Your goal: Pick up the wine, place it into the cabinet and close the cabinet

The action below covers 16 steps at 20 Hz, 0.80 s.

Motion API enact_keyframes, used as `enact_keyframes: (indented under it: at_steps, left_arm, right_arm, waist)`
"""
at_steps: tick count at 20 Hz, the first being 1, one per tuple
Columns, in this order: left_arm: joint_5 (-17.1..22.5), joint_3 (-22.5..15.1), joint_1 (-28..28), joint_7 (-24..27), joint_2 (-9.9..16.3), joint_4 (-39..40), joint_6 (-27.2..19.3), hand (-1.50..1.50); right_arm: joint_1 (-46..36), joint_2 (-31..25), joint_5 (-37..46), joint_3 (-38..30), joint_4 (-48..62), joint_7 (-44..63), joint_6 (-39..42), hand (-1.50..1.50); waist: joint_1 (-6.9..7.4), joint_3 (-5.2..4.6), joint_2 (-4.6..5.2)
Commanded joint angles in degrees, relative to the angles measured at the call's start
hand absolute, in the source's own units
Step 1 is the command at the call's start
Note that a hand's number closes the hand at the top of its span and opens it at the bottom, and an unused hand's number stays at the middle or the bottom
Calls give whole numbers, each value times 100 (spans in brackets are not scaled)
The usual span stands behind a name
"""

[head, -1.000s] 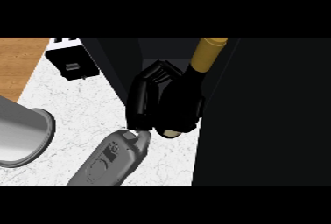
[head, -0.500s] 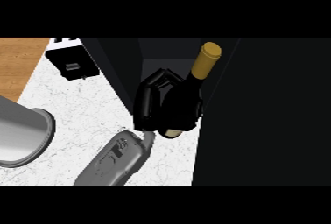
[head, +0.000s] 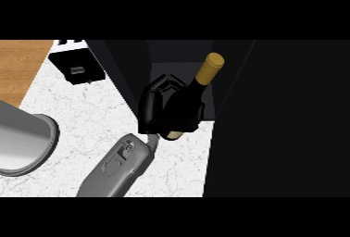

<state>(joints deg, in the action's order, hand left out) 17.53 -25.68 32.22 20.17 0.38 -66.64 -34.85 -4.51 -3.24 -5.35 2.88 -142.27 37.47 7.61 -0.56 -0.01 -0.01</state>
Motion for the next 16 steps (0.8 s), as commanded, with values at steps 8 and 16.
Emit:
enact_keyframes:
  at_steps: [8, 16]
  left_arm:
    - [294, 938, 348, 500, -23, 824, 562, 150]
    - [301, 1126, 718, 332, -36, 1355, 746, 150]
  right_arm:
    - [-396, -22, -387, -121, -347, 481, -188, -150]
    - [499, 159, -545, -115, -603, -81, 102, -150]
  waist:
    - [14, -2, 6]
    - [-15, 3, -2]
